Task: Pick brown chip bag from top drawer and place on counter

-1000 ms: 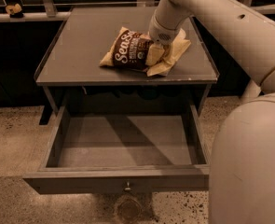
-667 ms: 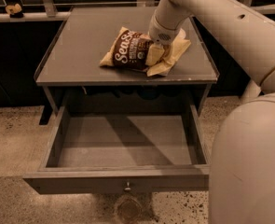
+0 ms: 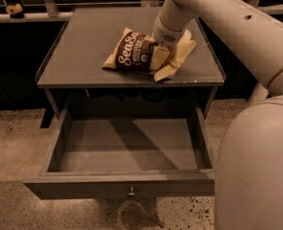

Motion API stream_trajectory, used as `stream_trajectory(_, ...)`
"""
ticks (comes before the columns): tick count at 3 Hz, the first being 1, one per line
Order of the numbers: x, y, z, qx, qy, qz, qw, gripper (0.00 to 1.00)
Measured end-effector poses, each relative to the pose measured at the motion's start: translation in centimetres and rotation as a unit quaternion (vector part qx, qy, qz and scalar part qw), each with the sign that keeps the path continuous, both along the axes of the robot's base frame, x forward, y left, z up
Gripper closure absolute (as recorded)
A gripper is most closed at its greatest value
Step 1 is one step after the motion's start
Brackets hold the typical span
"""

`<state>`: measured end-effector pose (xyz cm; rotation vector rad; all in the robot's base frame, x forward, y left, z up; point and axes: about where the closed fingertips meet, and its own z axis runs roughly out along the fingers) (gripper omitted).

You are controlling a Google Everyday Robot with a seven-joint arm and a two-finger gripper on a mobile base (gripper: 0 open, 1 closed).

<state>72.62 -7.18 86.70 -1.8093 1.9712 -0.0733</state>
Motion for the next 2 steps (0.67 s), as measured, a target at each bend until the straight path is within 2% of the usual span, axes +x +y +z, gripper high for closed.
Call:
stream_trajectory(1,0.0,0.0,0.0,0.0,0.0,0.0,1.0,0.0)
stream_trajectory(2,0.0,0.0,-0.01,0.0,0.0,0.0,1.0,0.0)
